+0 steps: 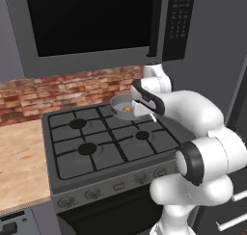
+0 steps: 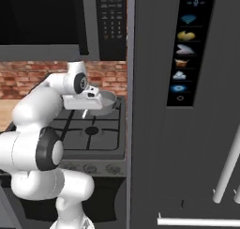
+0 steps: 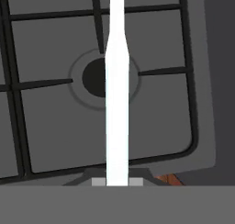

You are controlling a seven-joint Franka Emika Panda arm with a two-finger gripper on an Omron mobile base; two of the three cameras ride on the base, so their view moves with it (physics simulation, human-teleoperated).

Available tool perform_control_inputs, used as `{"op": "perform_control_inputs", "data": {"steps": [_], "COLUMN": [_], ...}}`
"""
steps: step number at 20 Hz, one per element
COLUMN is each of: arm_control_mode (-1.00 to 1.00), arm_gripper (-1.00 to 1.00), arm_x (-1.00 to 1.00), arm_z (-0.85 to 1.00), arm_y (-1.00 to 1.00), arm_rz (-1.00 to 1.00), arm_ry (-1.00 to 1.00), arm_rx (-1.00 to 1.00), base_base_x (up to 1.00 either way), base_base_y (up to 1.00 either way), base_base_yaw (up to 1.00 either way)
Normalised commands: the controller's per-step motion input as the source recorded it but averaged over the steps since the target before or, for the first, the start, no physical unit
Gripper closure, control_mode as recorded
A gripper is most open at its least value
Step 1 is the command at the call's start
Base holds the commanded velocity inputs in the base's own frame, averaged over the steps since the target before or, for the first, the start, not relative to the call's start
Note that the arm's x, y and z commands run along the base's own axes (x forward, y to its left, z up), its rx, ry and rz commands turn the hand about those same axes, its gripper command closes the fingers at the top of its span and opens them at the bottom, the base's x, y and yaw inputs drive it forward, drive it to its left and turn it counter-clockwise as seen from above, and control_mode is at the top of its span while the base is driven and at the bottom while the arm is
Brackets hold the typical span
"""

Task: Put the onion and garlic in the pot. Retrieve the spatula and lightly stir the vegetables in the pot.

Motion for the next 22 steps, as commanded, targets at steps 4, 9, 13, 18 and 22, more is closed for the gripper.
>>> {"op": "perform_control_inputs", "data": {"steps": [4,9,13,18,22], "arm_control_mode": [-1.00,-1.00,-1.00,-1.00,-1.00], "arm_gripper": [1.00,1.00,1.00,1.00,1.00], "arm_x": [0.00,0.00,0.00,0.00,0.00], "arm_z": [-0.09,-0.14,0.00,0.17,0.40], "arm_y": [0.00,0.00,0.00,0.00,-0.03], "arm_rz": [0.02,0.02,0.03,0.00,0.00], "arm_ry": [0.08,-0.05,-0.11,-0.01,0.17], "arm_rx": [0.00,-0.03,-0.16,-0.24,-0.19], "base_base_x": [0.00,0.00,0.00,0.00,0.00], "base_base_y": [0.00,0.00,0.00,0.00,0.00], "base_base_yaw": [0.00,0.00,0.00,0.00,0.00]}}
